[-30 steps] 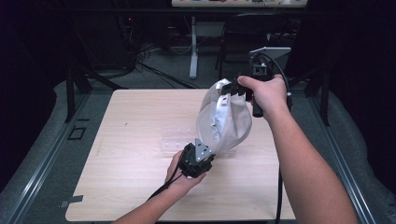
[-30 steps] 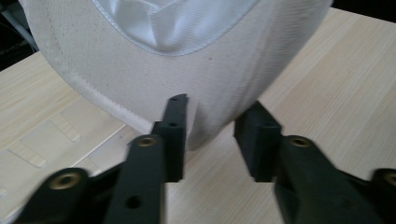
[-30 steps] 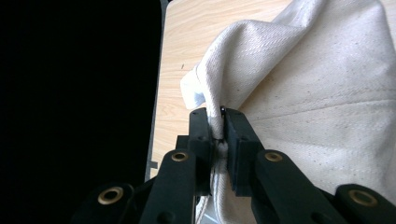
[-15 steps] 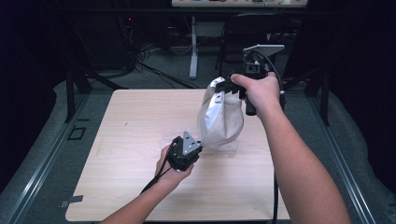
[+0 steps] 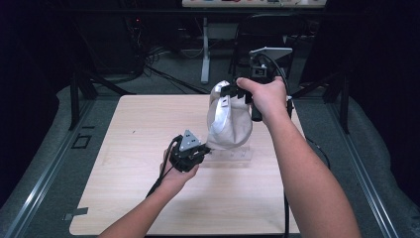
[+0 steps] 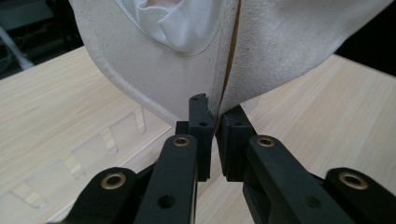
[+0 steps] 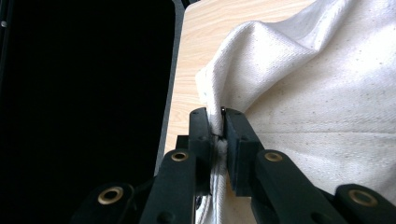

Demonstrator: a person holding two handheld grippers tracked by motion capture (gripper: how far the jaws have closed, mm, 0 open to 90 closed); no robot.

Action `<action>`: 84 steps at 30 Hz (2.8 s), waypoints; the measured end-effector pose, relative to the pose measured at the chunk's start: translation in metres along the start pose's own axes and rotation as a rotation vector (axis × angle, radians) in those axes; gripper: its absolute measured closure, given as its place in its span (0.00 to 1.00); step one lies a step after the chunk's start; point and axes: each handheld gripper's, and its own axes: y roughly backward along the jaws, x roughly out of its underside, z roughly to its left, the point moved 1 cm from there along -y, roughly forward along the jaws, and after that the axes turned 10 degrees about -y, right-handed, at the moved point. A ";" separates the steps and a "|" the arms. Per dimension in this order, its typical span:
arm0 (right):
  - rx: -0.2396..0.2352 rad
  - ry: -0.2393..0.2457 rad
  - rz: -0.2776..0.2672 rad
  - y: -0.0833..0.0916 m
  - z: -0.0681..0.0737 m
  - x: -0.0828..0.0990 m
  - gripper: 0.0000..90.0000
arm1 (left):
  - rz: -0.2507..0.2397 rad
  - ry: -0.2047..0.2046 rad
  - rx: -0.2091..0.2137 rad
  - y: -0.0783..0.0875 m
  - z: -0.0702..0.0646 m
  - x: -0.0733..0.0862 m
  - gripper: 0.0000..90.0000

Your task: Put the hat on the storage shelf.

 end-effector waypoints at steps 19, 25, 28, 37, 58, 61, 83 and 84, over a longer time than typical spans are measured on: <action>0.049 0.010 0.058 -0.030 -0.010 0.003 0.91 | 0.004 0.031 0.071 -0.012 0.013 0.026 0.95; 0.057 0.011 0.098 -0.039 -0.007 0.008 0.91 | 0.031 0.035 0.049 -0.014 0.010 0.035 0.95; 0.062 0.012 0.107 -0.042 -0.009 0.008 0.91 | 0.053 0.049 0.032 -0.016 0.008 0.040 0.95; 0.064 -0.006 0.111 -0.051 -0.023 0.007 0.91 | 0.083 0.101 0.002 -0.019 0.004 0.045 0.95; 0.085 -0.024 0.117 -0.059 -0.045 0.007 0.91 | 0.123 0.129 -0.008 -0.025 0.001 0.058 0.93; 0.085 -0.023 0.117 -0.058 -0.046 0.007 0.91 | 0.117 0.130 0.004 -0.022 0.002 0.059 0.91; 0.083 0.076 0.099 -0.026 -0.052 0.027 0.74 | 0.114 0.149 -0.047 0.051 0.013 0.106 0.54; 0.083 0.076 0.099 -0.026 -0.052 0.027 0.74 | 0.114 0.149 -0.047 0.051 0.013 0.106 0.54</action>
